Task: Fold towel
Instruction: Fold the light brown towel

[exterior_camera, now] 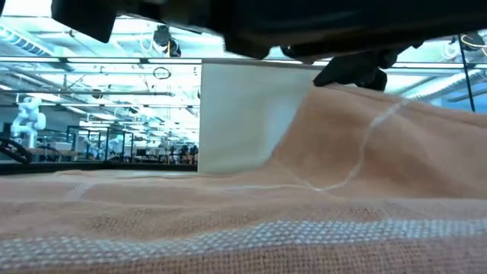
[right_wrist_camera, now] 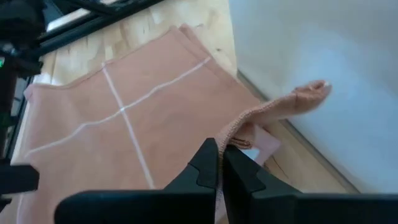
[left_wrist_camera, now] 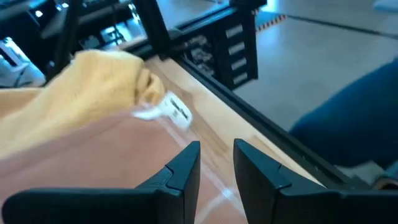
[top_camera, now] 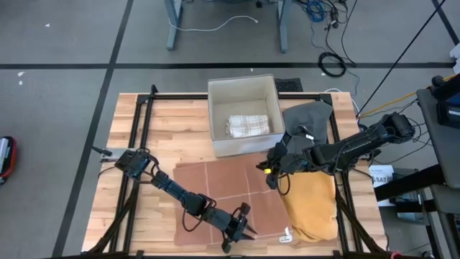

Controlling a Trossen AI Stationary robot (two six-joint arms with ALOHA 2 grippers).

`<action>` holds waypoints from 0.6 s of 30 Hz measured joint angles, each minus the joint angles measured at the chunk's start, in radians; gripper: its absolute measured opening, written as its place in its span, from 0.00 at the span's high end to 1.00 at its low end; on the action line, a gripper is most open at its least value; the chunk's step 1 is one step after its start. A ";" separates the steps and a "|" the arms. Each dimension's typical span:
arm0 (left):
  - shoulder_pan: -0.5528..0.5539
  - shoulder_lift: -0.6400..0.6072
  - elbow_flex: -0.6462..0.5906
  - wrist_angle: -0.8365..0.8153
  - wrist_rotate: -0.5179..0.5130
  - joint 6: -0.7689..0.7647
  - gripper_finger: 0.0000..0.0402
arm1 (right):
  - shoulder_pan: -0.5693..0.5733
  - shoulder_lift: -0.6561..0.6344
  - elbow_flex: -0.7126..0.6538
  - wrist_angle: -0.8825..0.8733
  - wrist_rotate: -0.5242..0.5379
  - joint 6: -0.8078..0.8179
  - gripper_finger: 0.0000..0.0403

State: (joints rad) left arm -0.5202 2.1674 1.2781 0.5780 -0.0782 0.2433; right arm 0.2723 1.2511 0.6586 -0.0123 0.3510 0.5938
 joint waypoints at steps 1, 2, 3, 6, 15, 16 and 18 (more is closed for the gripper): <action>0.004 0.000 0.000 0.009 0.000 -0.003 0.74 | -0.005 0.000 0.000 -0.004 -0.012 -0.004 1.00; 0.010 0.000 0.000 0.012 0.000 -0.014 0.74 | -0.006 0.000 0.000 -0.005 -0.017 -0.004 1.00; 0.013 0.000 0.000 0.009 -0.001 -0.029 0.74 | -0.007 0.000 0.000 -0.004 -0.017 -0.005 1.00; 0.018 0.000 0.000 -0.060 -0.001 -0.081 0.74 | -0.016 0.000 0.000 -0.007 -0.032 -0.019 1.00; 0.019 0.000 0.000 -0.317 0.002 -0.153 0.74 | -0.038 0.000 0.000 -0.042 -0.045 -0.088 0.99; 0.020 0.000 0.000 -0.362 0.002 -0.161 0.74 | -0.038 0.000 0.000 -0.057 -0.052 -0.097 0.99; 0.015 -0.002 0.003 -0.416 0.001 -0.185 0.74 | -0.038 0.000 0.000 -0.089 -0.076 -0.107 0.98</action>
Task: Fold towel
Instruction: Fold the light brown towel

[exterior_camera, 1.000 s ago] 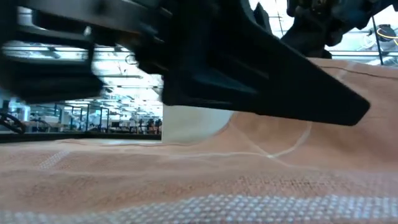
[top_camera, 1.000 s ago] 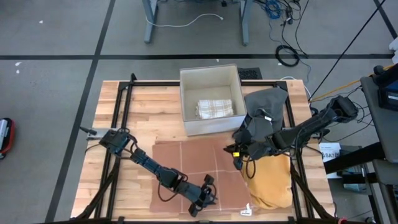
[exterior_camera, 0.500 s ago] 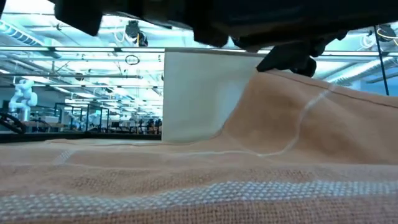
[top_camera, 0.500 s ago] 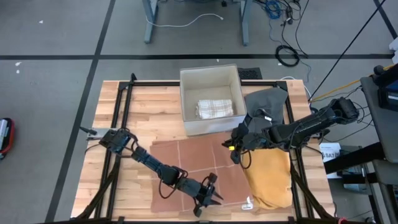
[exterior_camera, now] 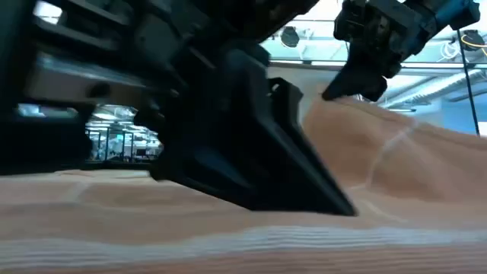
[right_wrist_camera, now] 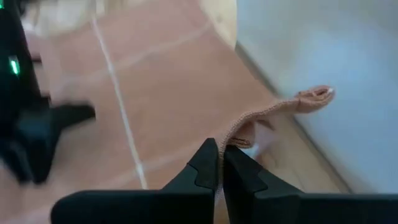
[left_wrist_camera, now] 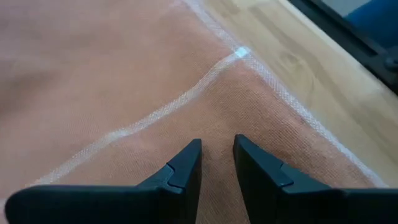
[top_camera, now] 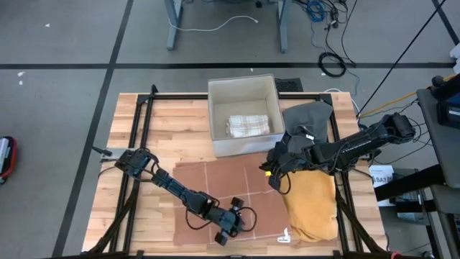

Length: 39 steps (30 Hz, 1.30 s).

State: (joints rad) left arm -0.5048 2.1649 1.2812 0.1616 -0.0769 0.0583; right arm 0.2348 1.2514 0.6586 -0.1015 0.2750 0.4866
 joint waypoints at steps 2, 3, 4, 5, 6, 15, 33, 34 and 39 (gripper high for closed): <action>-0.004 -0.004 0.001 -0.038 -0.001 -0.026 0.74 | 0.000 0.000 0.000 -0.039 -0.021 -0.001 0.98; -0.006 -0.004 0.002 -0.048 -0.002 -0.032 0.74 | 0.000 0.000 0.000 -0.056 -0.021 0.000 0.98; -0.007 -0.004 0.003 -0.059 -0.002 -0.034 0.74 | 0.000 0.000 0.000 -0.077 -0.023 0.001 0.98; -0.010 -0.005 0.003 -0.070 -0.002 -0.035 0.74 | 0.000 0.000 0.000 -0.093 -0.023 0.001 0.98; -0.013 -0.005 0.003 -0.084 -0.003 -0.034 0.74 | 0.002 0.000 0.000 -0.107 -0.025 0.007 0.98; -0.019 -0.014 0.007 -0.341 0.037 -0.026 0.74 | 0.032 0.000 0.000 -0.141 -0.117 0.018 0.98; -0.004 -0.141 -0.011 -0.376 -0.008 0.110 0.74 | 0.113 -0.004 0.000 -0.313 -0.144 -0.020 0.98; 0.003 -0.150 -0.011 -0.379 -0.025 0.110 0.74 | 0.113 -0.008 0.000 -0.305 -0.144 -0.028 0.98; 0.032 -0.165 -0.008 -0.520 -0.011 0.050 0.74 | 0.113 -0.036 0.000 -0.304 -0.140 -0.067 0.98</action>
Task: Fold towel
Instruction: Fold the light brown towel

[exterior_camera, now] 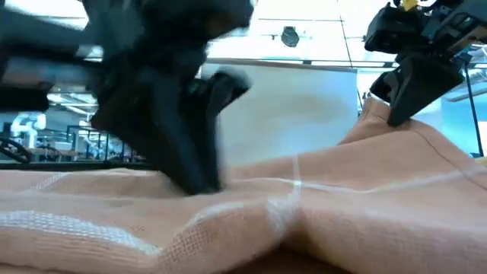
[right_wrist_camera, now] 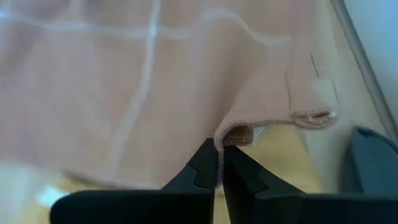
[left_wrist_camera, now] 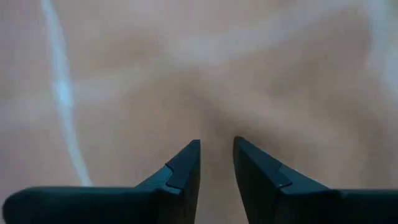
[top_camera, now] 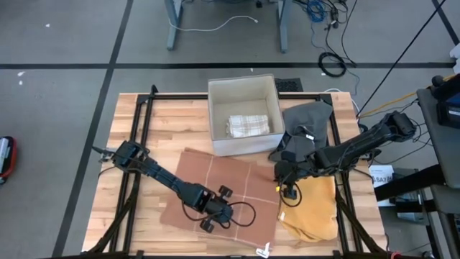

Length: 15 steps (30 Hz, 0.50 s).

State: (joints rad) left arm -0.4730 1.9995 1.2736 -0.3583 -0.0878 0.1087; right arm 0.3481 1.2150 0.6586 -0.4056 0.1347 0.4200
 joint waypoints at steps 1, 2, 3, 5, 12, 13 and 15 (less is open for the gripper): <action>0.006 0.001 0.000 -0.023 0.016 -0.022 0.74 | 0.000 -0.009 0.000 -0.031 0.001 -0.012 0.98; 0.012 0.003 0.003 -0.042 0.034 -0.042 0.74 | -0.001 -0.019 0.000 -0.071 0.003 -0.022 0.98; 0.017 0.005 0.004 -0.064 0.051 -0.061 0.74 | -0.002 -0.028 0.000 -0.117 0.009 -0.029 0.98; 0.022 0.007 0.005 -0.083 0.059 -0.100 0.74 | -0.002 -0.050 0.000 -0.198 0.027 -0.031 0.98; 0.026 0.006 -0.008 -0.087 0.057 -0.175 0.74 | 0.004 -0.179 0.000 -0.251 0.077 -0.081 0.87; 0.026 0.006 -0.008 -0.089 0.057 -0.178 0.74 | 0.004 -0.203 0.000 -0.250 0.079 -0.090 0.84; 0.026 0.006 -0.008 -0.091 0.059 -0.180 0.74 | 0.003 -0.252 0.000 -0.252 0.082 -0.096 0.77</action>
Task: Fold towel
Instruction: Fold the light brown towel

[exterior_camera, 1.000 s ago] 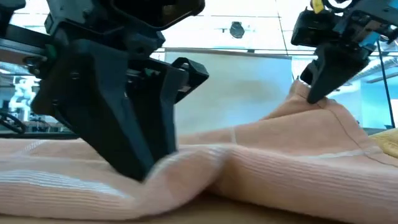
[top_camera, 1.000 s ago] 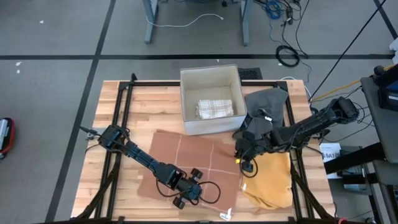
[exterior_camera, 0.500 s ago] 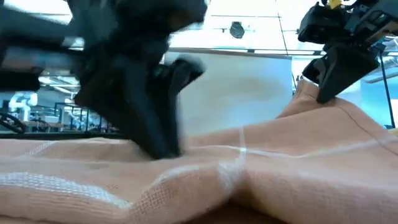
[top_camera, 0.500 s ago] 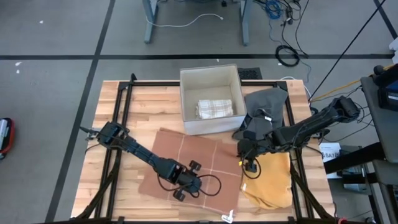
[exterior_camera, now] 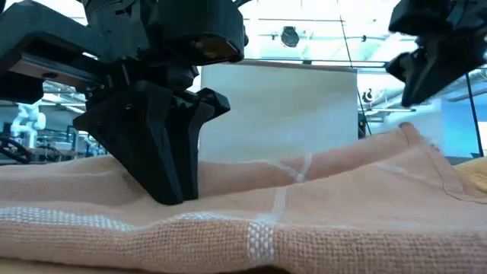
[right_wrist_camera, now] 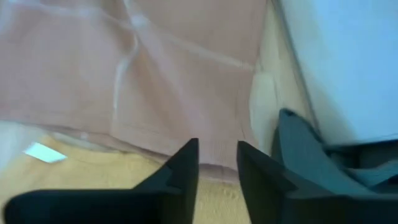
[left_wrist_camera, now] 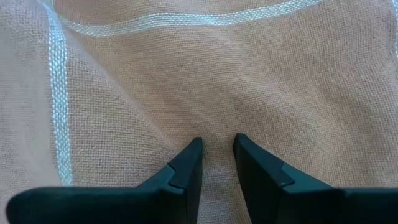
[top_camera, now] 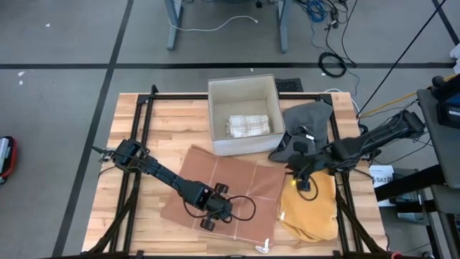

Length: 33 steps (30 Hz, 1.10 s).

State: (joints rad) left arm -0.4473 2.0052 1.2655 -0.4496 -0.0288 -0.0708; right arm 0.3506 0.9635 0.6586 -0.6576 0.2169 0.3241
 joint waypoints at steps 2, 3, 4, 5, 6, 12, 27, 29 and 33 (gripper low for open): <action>0.000 0.000 0.000 0.000 -0.001 0.000 0.74 | -0.004 -0.052 0.000 0.001 -0.002 0.000 0.71; 0.000 0.000 0.000 0.000 -0.001 0.000 0.74 | -0.004 -0.075 0.000 0.001 -0.009 0.001 0.69; 0.000 0.000 0.000 0.000 0.000 0.000 0.74 | -0.001 -0.093 0.000 0.009 -0.016 0.002 0.66; 0.000 0.001 0.000 -0.001 0.000 0.001 0.74 | 0.002 -0.107 0.000 0.028 -0.039 0.000 0.64; 0.000 0.001 -0.001 -0.001 -0.001 0.006 0.74 | 0.010 -0.114 0.000 0.055 -0.068 -0.010 0.63; -0.006 -0.026 -0.006 0.004 -0.007 0.024 0.74 | 0.095 -0.043 0.000 0.265 -0.191 -0.114 0.60; -0.087 -0.033 0.023 0.627 0.049 0.107 0.74 | 0.368 0.422 0.000 0.749 -0.250 -0.134 0.60; -0.086 -0.015 0.023 0.663 0.045 0.106 0.74 | 0.403 0.489 0.000 0.837 -0.248 -0.140 0.60; -0.085 0.032 0.023 0.716 0.042 0.099 0.74 | 0.461 0.611 0.000 0.979 -0.220 -0.159 0.60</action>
State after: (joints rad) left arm -0.5323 2.0372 1.2888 0.2664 0.0136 0.0286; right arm 0.8112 1.5747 0.6586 0.3215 -0.0030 0.1646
